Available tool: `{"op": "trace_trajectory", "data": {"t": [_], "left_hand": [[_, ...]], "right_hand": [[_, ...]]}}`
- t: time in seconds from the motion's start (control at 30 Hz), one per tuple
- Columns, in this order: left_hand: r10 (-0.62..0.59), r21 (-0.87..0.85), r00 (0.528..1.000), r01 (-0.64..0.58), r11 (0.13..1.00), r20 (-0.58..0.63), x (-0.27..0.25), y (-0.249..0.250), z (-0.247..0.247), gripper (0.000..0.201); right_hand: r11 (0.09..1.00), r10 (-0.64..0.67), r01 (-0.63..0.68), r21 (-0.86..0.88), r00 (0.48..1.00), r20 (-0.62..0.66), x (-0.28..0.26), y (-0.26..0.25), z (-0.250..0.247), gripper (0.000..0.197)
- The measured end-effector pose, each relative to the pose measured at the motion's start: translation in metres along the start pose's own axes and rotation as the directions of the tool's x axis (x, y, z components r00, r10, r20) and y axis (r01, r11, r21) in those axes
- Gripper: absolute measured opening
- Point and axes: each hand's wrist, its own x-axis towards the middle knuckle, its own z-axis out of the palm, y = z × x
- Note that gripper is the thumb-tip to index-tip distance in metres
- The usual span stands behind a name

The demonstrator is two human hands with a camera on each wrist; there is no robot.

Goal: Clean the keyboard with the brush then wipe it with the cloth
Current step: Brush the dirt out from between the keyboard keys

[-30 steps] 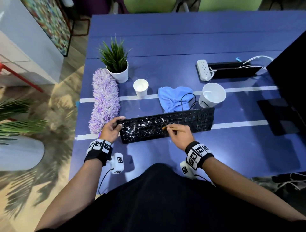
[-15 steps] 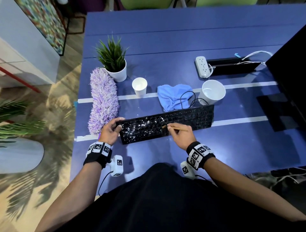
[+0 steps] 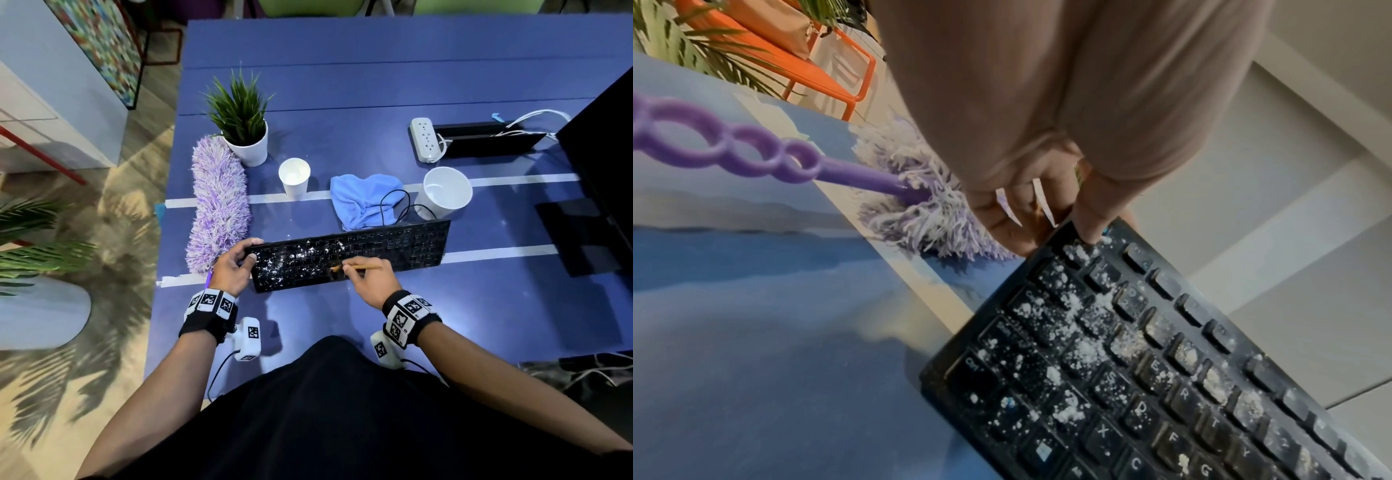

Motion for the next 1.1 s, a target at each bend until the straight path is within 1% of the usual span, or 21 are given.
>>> {"op": "trace_trajectory", "data": {"t": [0.03, 0.07, 0.17, 0.27, 0.3, 0.37, 0.4, 0.5, 0.57, 0.67, 0.7, 0.8, 0.83, 0.9, 0.97, 1.03, 1.1], "left_hand": [[0.004, 0.002, 1.000, -0.004, 1.000, 0.002, 0.001, 0.000, 0.000, 0.034], [0.004, 0.005, 1.000, -0.004, 1.000, 0.006, 0.002, 0.000, 0.000, 0.033], [0.017, 0.004, 1.000, -0.017, 1.000, 0.013, 0.003, 0.001, 0.000, 0.033], [0.017, 0.006, 1.000, -0.017, 1.000, -0.006, 0.001, 0.004, 0.002, 0.033], [0.014, 0.011, 1.000, -0.014, 1.000, -0.006, 0.000, 0.005, 0.002, 0.034], [0.011, 0.018, 1.000, -0.011, 1.000, -0.001, 0.001, 0.004, 0.001, 0.034], [0.010, 0.021, 1.000, -0.010, 1.000, 0.002, 0.001, 0.002, 0.000, 0.034], [0.001, 0.032, 1.000, -0.001, 0.999, 0.006, 0.000, -0.001, -0.002, 0.036], [0.000, 0.035, 1.000, -0.001, 0.999, 0.008, 0.001, -0.001, -0.001, 0.037], [-0.005, 0.040, 1.000, 0.005, 0.999, 0.005, 0.001, 0.002, -0.001, 0.036], [-0.006, 0.035, 1.000, 0.005, 0.999, 0.003, 0.002, 0.003, -0.001, 0.034], [0.008, 0.037, 1.000, -0.008, 0.999, -0.007, 0.003, 0.006, 0.001, 0.033], [0.012, 0.041, 1.000, -0.012, 0.999, -0.006, 0.003, 0.006, 0.000, 0.033], [0.013, 0.033, 1.000, -0.013, 0.999, -0.001, 0.004, 0.005, 0.000, 0.032], [0.010, 0.033, 1.000, -0.010, 0.999, 0.008, 0.003, 0.005, 0.000, 0.033], [0.013, 0.045, 1.000, -0.014, 0.999, 0.011, 0.002, 0.005, -0.002, 0.033], [0.013, 0.054, 1.000, -0.014, 0.998, 0.015, 0.001, 0.004, -0.002, 0.034]], "right_hand": [[0.999, 0.026, -0.024, -0.048, 0.998, 0.049, 0.001, 0.001, 0.001, 0.020], [0.998, 0.037, -0.034, -0.058, 0.997, 0.061, 0.002, 0.002, 0.003, 0.020], [1.000, 0.019, -0.019, 0.006, 1.000, 0.002, 0.002, -0.001, 0.003, 0.019], [1.000, 0.011, -0.009, -0.029, 0.996, 0.089, 0.001, -0.004, 0.004, 0.021], [1.000, -0.015, 0.016, -0.005, 0.998, 0.063, 0.001, -0.004, 0.004, 0.021], [0.996, -0.064, 0.066, 0.068, 0.997, -0.032, 0.000, -0.006, 0.006, 0.018], [0.995, -0.063, 0.066, 0.080, 0.997, -0.037, 0.000, -0.007, 0.007, 0.017], [0.999, -0.019, 0.018, 0.043, 0.999, 0.034, 0.001, -0.010, 0.009, 0.018], [0.998, -0.031, 0.030, 0.054, 0.999, 0.020, 0.003, -0.009, 0.009, 0.018], [0.999, -0.019, 0.022, -0.035, 0.995, 0.096, 0.002, -0.008, 0.012, 0.019], [0.999, -0.019, 0.022, -0.035, 0.995, 0.095, 0.002, -0.007, 0.013, 0.019], [0.993, -0.097, 0.099, 0.068, 0.994, -0.041, 0.001, -0.008, 0.015, 0.017], [0.993, -0.104, 0.107, 0.056, 0.994, -0.041, 0.003, -0.008, 0.016, 0.018], [0.997, -0.055, 0.058, -0.042, 0.997, 0.052, 0.006, -0.006, 0.019, 0.018], [0.997, -0.020, 0.027, -0.066, 0.994, 0.107, 0.008, -0.005, 0.019, 0.018], [0.999, -0.047, 0.048, -0.017, 0.997, 0.062, 0.007, -0.007, 0.015, 0.017], [0.996, -0.077, 0.079, 0.043, 0.996, -0.038, 0.006, -0.011, 0.006, 0.015]]}}
